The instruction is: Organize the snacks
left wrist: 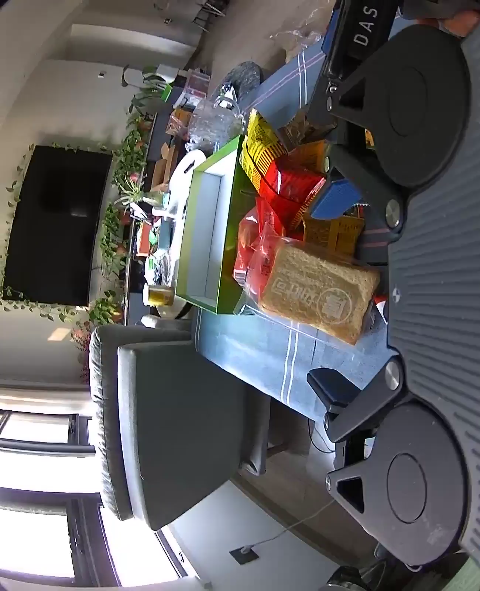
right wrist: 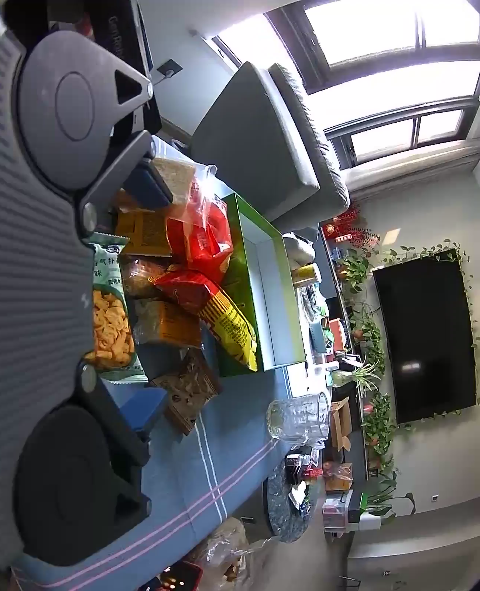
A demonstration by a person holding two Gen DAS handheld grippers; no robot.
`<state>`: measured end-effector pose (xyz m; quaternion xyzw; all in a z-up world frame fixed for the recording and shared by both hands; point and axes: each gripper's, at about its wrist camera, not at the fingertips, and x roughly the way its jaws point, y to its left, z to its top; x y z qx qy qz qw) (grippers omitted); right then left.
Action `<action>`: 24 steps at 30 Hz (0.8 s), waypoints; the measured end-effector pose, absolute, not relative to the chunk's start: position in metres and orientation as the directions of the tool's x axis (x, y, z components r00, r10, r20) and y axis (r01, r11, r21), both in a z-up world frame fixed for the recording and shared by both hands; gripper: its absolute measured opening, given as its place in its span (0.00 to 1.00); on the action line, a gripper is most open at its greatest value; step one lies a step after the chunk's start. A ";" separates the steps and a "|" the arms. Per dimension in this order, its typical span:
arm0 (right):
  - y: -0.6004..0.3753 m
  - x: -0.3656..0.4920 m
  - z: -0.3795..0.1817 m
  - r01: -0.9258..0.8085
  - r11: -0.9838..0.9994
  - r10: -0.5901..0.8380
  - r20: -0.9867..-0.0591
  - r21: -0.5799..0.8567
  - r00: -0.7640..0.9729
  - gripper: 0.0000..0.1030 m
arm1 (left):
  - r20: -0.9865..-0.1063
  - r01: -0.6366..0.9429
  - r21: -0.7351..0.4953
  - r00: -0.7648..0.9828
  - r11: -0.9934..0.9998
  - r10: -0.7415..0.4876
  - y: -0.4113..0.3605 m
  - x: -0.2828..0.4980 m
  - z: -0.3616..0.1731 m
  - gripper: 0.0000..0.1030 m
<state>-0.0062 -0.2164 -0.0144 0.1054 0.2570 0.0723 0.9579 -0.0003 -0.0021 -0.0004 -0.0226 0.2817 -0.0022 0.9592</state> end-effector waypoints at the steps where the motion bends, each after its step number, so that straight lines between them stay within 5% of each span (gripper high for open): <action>1: -0.217 -0.007 -0.014 -0.084 0.969 0.188 -0.477 0.230 0.859 0.99 | -0.539 -0.001 -0.040 0.842 0.999 -0.021 -0.004 0.000 -0.001 0.84; 24: -0.219 -0.006 -0.017 -0.103 0.958 0.225 -0.476 0.268 0.850 0.99 | -0.529 0.023 -0.043 0.848 0.999 -0.042 0.000 -0.003 -0.002 0.81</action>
